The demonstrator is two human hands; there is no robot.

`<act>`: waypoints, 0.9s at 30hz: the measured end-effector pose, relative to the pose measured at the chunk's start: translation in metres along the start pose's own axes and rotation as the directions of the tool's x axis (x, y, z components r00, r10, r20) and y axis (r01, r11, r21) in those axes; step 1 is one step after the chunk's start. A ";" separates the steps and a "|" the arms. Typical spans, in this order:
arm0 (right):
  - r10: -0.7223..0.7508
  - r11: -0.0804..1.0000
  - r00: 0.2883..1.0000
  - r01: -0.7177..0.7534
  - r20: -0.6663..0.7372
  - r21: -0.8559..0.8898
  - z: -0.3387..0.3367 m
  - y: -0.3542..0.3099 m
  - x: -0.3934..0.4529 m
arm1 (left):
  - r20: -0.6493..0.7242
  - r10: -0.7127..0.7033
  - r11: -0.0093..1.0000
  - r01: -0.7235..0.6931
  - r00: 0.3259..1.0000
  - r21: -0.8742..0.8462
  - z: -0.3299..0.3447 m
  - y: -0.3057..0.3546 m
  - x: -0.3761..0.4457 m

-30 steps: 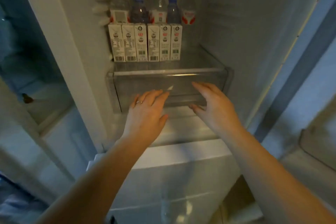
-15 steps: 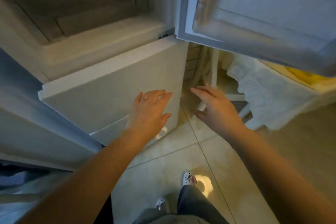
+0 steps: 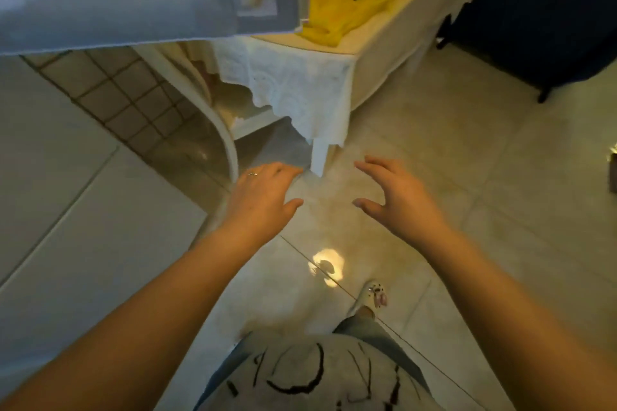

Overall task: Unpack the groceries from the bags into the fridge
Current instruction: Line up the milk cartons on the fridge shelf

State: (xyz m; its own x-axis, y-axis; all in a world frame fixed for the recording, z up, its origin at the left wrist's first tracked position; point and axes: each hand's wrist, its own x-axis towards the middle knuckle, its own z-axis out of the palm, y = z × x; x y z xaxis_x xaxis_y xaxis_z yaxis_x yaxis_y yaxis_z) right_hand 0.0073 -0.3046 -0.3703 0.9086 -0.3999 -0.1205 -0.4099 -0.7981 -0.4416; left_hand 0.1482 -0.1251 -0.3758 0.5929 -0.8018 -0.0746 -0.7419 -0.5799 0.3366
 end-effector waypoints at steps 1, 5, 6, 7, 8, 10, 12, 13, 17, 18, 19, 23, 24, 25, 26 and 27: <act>0.022 1.000 1.000 -0.022 -0.009 -0.005 -0.013 0.025 0.000 | 0.012 0.018 1.000 -0.018 1.000 -0.006 0.008 0.022 0.019; 0.083 0.996 0.996 -0.084 -0.039 -0.023 -0.067 0.113 0.010 | 0.038 0.067 0.998 -0.067 0.997 -0.012 0.035 0.100 0.091; 0.088 0.996 0.995 -0.089 -0.040 -0.022 -0.079 0.131 0.015 | 0.037 0.073 0.997 -0.073 0.997 -0.020 0.040 0.116 0.108; 0.090 0.996 0.995 -0.091 -0.042 -0.023 -0.090 0.147 0.021 | 0.033 0.075 0.997 -0.074 0.997 -0.027 0.043 0.131 0.123; 0.092 0.995 0.995 -0.093 -0.041 -0.023 -0.100 0.162 0.027 | 0.028 0.074 0.997 -0.074 0.997 -0.031 0.044 0.143 0.137; 0.092 0.995 0.995 -0.093 -0.034 -0.020 -0.116 0.186 0.044 | 0.022 0.080 0.996 -0.080 0.997 -0.029 0.047 0.162 0.165; 0.083 0.996 0.996 -0.083 -0.029 -0.015 -0.129 0.206 0.064 | 0.014 0.093 0.995 -0.093 0.996 -0.024 0.048 0.174 0.193; 0.077 0.997 0.997 -0.077 -0.027 -0.015 -0.134 0.216 0.075 | 0.004 0.096 0.995 -0.096 0.995 -0.025 0.048 0.178 0.208; 0.054 0.998 0.998 -0.055 -0.033 -0.020 -0.152 0.252 0.132 | -0.041 0.098 0.995 -0.098 0.994 -0.002 0.048 0.185 0.277; 0.050 0.999 0.998 -0.050 -0.034 -0.017 -0.157 0.261 0.150 | -0.049 0.094 0.996 -0.094 0.994 0.005 0.047 0.185 0.297; 0.043 0.999 0.998 -0.044 -0.037 -0.016 -0.163 0.270 0.169 | -0.060 0.090 0.996 -0.090 0.994 0.006 0.047 0.184 0.319; 0.025 0.999 0.998 -0.027 -0.053 -0.029 -0.192 0.302 0.256 | -0.106 0.092 0.996 -0.090 0.990 0.017 0.039 0.178 0.417; 0.027 0.999 0.998 -0.028 -0.051 -0.027 -0.201 0.308 0.279 | -0.108 0.091 0.996 -0.089 0.990 0.023 0.035 0.176 0.443; 0.026 0.999 0.998 -0.028 -0.048 -0.026 -0.210 0.314 0.301 | -0.111 0.089 0.996 -0.086 0.990 0.028 0.031 0.174 0.468; 0.024 0.999 0.999 -0.025 -0.047 -0.028 -0.220 0.319 0.322 | -0.115 0.087 0.996 -0.084 0.990 0.035 0.025 0.173 0.492; 0.024 0.999 0.999 -0.025 -0.048 -0.033 -0.229 0.325 0.343 | -0.116 0.092 0.995 -0.088 0.989 0.040 0.020 0.172 0.517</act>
State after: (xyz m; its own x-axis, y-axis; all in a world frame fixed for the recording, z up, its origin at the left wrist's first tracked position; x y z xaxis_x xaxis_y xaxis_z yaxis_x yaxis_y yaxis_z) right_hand 0.1669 -0.8040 -0.3518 0.8937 -0.4399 -0.0882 -0.4351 -0.8021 -0.4089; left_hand 0.3209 -0.6419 -0.3755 0.5544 -0.8296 0.0663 -0.8032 -0.5124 0.3038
